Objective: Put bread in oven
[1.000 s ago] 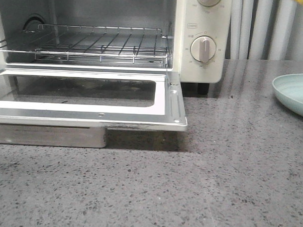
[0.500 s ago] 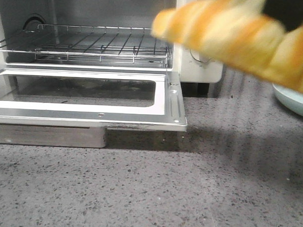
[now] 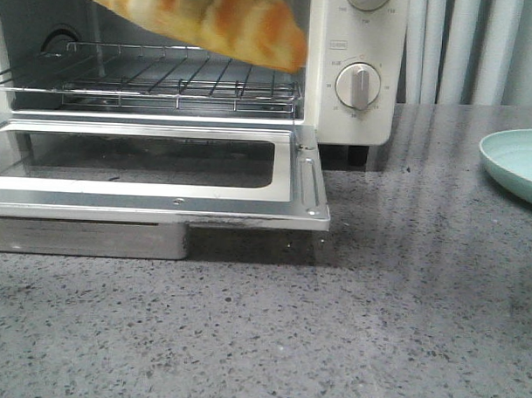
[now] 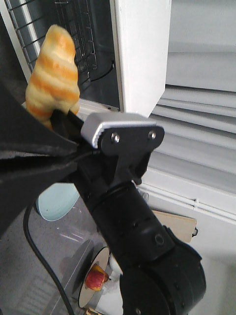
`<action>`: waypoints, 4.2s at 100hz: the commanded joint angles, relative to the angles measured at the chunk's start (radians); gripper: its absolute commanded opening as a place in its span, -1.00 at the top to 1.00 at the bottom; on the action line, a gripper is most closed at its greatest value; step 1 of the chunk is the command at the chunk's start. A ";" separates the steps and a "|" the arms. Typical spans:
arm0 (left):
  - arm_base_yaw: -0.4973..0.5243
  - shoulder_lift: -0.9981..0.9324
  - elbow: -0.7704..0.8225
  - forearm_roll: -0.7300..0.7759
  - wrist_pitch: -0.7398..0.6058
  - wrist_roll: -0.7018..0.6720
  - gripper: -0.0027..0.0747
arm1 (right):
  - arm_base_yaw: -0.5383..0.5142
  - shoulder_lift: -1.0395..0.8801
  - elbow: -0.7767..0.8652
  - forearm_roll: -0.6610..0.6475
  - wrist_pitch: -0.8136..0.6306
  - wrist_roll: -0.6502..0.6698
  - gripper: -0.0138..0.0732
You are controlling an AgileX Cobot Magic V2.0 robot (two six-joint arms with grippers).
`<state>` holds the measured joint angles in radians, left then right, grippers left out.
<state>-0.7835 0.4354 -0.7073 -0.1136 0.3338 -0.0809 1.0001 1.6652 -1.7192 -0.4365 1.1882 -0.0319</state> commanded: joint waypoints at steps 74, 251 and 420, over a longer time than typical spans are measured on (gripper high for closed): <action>-0.008 0.007 -0.030 0.000 -0.079 0.001 0.99 | -0.079 0.151 -0.243 -0.222 -0.090 -0.015 -0.40; 0.741 -0.385 0.551 0.230 -0.441 -0.027 0.99 | 0.002 -0.291 -0.113 -0.200 0.060 0.060 0.85; 0.741 -0.385 0.551 0.218 -0.421 -0.027 0.99 | -0.373 -1.203 1.307 0.242 -0.917 0.205 0.85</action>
<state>-0.0468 0.0353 -0.1300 0.1150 -0.0160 -0.0987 0.7070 0.4965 -0.4722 -0.2602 0.4717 0.1697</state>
